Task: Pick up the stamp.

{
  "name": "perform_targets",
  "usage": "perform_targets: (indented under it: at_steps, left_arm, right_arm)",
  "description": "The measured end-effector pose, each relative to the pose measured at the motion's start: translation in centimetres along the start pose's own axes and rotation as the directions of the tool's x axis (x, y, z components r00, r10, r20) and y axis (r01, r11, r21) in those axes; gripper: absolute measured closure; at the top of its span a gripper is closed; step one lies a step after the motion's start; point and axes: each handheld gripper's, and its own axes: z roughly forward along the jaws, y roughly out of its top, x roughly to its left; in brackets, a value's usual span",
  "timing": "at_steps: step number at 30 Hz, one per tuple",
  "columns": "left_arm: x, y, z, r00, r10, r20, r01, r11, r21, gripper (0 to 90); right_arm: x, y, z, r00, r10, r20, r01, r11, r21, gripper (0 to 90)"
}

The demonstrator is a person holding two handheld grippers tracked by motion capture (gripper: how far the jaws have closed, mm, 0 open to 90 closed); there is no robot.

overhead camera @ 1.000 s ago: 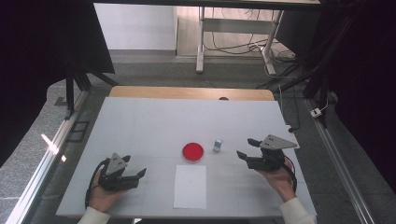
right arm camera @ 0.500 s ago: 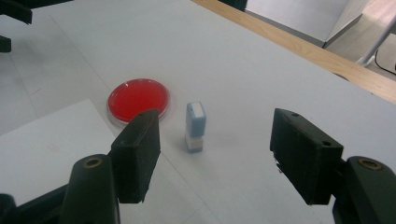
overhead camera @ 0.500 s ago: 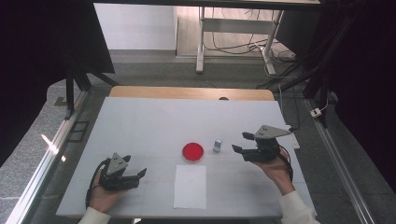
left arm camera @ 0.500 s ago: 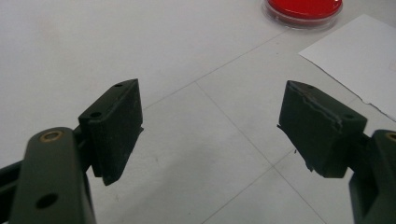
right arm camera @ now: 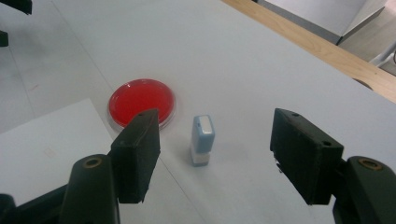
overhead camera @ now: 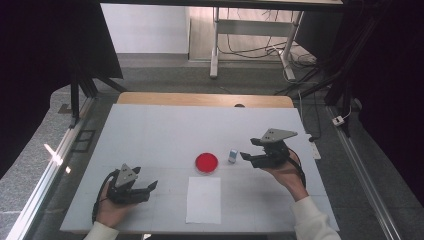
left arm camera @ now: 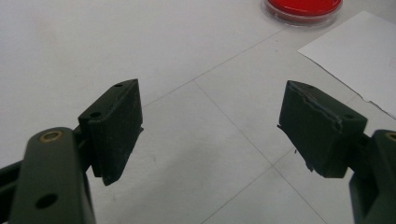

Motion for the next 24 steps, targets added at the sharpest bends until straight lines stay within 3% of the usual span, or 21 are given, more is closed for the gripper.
perform_targets:
  at_steps: [16,24]
  left_arm:
    - [0.0,0.0,0.0,1.0,0.003,-0.001,-0.003,1.0,0.003,21.6]
    - [0.0,0.0,0.2,1.0,0.0,0.007,-0.001,0.9999,0.01,21.1]
  right_arm:
    - [-0.3,0.7,3.9,0.9982,-0.035,-0.049,0.04,0.993,0.111,32.7]
    - [-0.5,0.7,5.3,0.9977,-0.034,-0.058,0.042,0.99,0.136,33.2]
